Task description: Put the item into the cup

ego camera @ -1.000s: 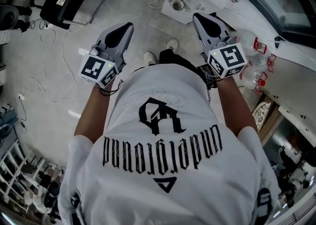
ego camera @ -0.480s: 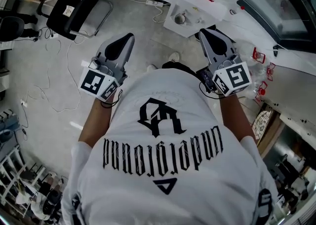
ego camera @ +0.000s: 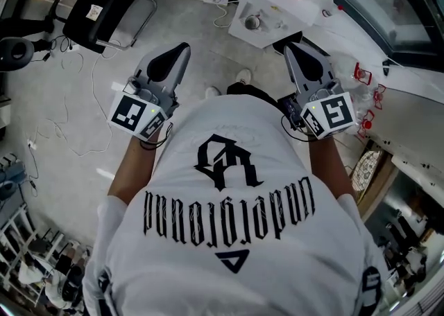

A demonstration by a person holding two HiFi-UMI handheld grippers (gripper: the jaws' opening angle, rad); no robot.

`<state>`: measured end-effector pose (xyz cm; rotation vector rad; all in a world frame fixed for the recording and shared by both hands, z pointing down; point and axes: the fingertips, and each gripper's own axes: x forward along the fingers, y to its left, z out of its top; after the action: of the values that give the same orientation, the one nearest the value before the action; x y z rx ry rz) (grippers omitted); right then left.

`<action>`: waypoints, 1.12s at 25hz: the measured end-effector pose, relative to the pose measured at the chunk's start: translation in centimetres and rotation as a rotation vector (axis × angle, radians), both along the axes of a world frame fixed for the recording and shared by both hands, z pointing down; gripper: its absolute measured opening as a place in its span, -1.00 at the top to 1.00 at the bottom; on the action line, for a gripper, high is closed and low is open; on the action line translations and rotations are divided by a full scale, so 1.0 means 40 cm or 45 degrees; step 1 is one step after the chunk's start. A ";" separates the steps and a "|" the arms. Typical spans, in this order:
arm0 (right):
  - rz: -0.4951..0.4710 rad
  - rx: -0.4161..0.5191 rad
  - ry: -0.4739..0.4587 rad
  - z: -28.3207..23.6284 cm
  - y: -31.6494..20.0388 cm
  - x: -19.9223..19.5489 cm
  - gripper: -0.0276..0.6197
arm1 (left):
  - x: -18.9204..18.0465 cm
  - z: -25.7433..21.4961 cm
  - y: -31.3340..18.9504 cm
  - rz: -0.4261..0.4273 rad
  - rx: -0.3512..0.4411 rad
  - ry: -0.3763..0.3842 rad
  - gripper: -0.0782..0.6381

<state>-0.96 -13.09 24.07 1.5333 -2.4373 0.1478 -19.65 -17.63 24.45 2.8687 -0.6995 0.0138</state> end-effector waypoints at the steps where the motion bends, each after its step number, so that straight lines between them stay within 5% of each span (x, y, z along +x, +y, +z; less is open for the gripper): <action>1: 0.003 -0.003 0.001 -0.001 0.006 0.000 0.87 | 0.004 0.003 0.002 0.008 -0.002 0.000 0.74; 11: 0.033 0.001 -0.014 0.006 0.074 0.084 0.87 | 0.089 0.019 0.055 0.045 -0.025 -0.011 0.74; 28: 0.037 -0.010 -0.094 0.026 0.386 0.400 0.87 | 0.471 0.027 0.356 0.124 -0.066 -0.060 0.74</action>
<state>15.05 2.34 25.13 1.5879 -2.4680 0.2230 -0.80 -3.40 25.52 2.8581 -0.5582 0.1117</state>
